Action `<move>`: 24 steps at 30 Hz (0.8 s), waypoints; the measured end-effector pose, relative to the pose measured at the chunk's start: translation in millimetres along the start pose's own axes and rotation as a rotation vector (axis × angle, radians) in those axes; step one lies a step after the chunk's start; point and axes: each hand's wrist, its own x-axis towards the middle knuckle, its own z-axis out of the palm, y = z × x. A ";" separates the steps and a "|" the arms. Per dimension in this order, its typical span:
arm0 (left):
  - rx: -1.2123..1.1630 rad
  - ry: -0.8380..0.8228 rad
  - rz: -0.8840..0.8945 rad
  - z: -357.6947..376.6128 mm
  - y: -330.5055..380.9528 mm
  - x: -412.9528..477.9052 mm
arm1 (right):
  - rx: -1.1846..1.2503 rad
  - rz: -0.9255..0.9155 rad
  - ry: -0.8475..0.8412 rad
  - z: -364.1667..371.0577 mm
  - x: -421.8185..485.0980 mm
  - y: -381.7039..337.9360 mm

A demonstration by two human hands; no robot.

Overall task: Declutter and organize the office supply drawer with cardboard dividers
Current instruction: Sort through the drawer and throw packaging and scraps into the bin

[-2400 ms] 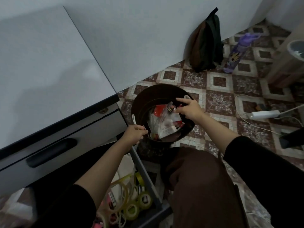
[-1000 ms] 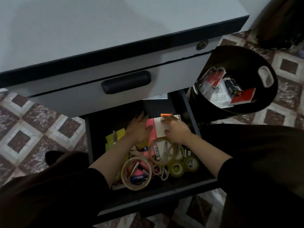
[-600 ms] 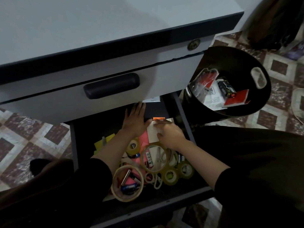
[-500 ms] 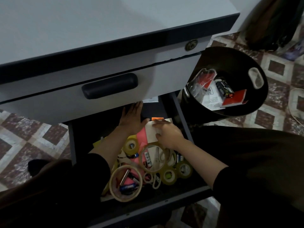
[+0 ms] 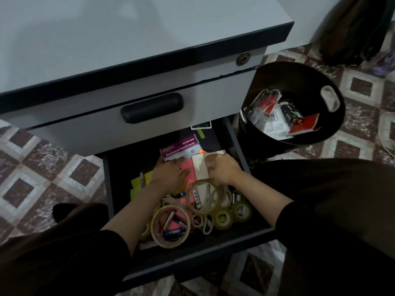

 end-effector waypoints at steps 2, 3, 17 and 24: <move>-0.036 -0.006 -0.020 -0.1 -1.3 -4.9 | 0.024 0.019 0.024 -0.6 -1.8 -1.1; -0.063 -0.010 -0.035 0.0 -2.5 -5.9 | 0.057 0.035 0.040 -1.6 -2.8 -2.5; -0.033 -0.144 -0.016 8.8 -20.8 4.3 | -0.181 0.009 0.056 -20.4 43.8 -20.6; -0.089 -0.168 -0.017 14.8 -26.1 -0.7 | -0.179 0.034 0.026 -14.1 58.8 -30.2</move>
